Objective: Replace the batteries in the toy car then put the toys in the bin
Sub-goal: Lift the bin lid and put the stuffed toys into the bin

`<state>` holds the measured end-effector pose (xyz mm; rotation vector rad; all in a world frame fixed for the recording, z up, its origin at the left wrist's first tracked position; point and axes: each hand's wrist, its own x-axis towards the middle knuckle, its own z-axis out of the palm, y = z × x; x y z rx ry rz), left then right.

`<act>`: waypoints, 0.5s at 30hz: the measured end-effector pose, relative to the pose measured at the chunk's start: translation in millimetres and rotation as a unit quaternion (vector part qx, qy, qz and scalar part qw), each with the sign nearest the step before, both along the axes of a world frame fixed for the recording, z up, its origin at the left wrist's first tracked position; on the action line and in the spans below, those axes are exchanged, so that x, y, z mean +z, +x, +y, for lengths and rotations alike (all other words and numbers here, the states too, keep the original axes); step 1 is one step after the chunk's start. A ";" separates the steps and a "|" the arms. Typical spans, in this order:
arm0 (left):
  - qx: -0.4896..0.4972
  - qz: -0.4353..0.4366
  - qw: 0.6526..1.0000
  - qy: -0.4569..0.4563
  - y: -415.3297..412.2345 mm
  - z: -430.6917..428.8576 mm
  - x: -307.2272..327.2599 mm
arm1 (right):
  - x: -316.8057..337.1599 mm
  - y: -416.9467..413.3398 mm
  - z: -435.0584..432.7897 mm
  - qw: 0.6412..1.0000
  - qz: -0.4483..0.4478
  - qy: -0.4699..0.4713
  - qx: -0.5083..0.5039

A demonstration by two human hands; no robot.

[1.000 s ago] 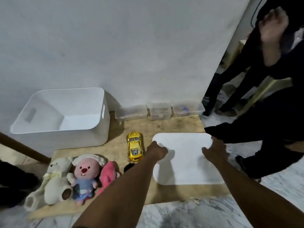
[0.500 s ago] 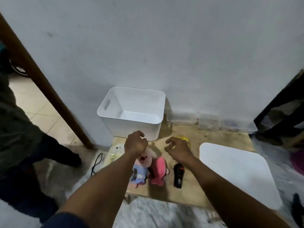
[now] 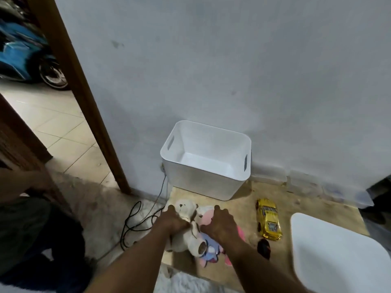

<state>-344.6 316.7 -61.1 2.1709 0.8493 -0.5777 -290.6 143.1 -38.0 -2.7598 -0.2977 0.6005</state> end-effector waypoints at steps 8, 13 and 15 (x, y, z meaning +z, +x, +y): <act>0.040 -0.082 0.996 0.002 -8.2 -2.4 22.0 | 6.7 -10.7 -1.8 0.995 -0.061 0.071 -0.038; 0.059 -0.297 0.953 0.000 -19.5 20.6 79.2 | 50.2 -21.3 -2.8 0.952 -0.234 0.194 -0.023; 0.062 -0.349 0.935 0.008 -15.8 29.6 105.0 | 73.5 -20.7 2.6 0.926 -0.280 0.254 -0.022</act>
